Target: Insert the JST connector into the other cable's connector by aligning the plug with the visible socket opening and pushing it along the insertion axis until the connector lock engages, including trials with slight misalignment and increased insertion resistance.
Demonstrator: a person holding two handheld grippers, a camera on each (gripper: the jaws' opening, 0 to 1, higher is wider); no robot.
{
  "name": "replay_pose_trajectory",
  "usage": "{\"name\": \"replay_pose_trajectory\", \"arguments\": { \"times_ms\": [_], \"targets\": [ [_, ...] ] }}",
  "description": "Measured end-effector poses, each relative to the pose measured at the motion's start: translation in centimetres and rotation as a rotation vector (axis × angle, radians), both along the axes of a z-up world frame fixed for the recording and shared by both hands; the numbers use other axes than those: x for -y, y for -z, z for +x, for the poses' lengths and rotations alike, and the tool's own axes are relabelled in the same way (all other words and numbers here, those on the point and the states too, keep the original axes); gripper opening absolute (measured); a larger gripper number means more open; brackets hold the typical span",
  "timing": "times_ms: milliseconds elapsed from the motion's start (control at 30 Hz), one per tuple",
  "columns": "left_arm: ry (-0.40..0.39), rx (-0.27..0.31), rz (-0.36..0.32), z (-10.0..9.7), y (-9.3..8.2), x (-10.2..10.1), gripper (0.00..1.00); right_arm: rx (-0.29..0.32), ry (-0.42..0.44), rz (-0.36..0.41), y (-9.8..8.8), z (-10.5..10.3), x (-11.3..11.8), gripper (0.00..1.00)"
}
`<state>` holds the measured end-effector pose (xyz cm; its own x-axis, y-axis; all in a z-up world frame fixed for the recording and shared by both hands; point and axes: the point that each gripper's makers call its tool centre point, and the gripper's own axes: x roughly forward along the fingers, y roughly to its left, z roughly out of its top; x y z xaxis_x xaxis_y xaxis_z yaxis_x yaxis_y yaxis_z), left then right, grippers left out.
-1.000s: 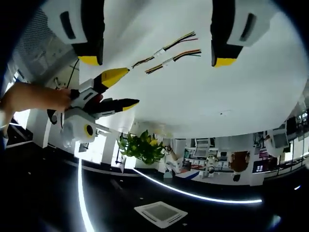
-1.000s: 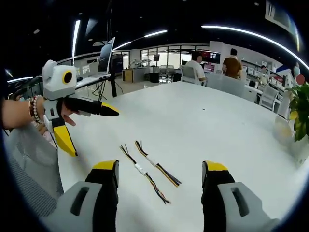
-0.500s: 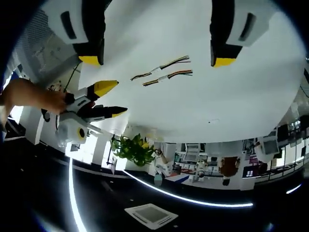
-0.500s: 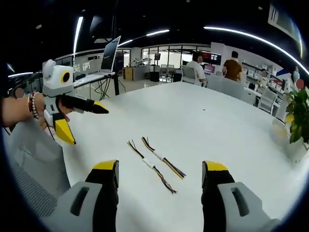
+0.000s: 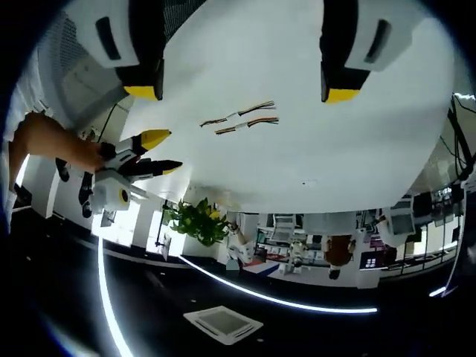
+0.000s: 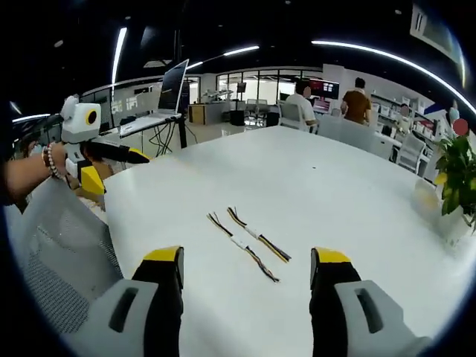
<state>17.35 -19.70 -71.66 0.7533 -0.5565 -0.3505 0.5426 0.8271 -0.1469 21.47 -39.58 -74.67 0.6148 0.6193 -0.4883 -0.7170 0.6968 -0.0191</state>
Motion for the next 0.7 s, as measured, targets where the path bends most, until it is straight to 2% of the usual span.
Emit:
{"name": "replay_pose_trajectory", "arguments": {
  "times_ms": [33, 200, 300, 467, 567, 700],
  "targets": [
    [-0.016, 0.032, -0.007, 0.0, -0.9, -0.5, 0.84, 0.005, -0.006, -0.008, -0.2, -0.5, 0.2, 0.67],
    [-0.048, 0.035, -0.022, -1.6, -1.6, -2.2, 0.84, 0.004, 0.002, -0.034, -0.3, -2.3, 1.7, 0.7],
    [-0.074, 0.043, 0.016, -3.2, -1.1, -3.6, 0.83, 0.008, 0.035, -0.043, -0.3, -3.6, 3.2, 0.71],
    [-0.115, 0.013, -0.022, -5.1, -0.4, -4.5, 0.84, -0.005, 0.064, -0.09, 0.3, -5.1, 5.5, 0.71],
    [-0.137, -0.026, -0.013, -6.2, 0.7, -4.2, 0.85, -0.022, 0.088, -0.107, 0.7, -5.6, 6.4, 0.71],
    [-0.142, -0.037, -0.029, -6.7, 1.5, -3.9, 0.84, -0.036, 0.103, -0.102, 0.8, -6.3, 6.9, 0.71]
  ]
}}
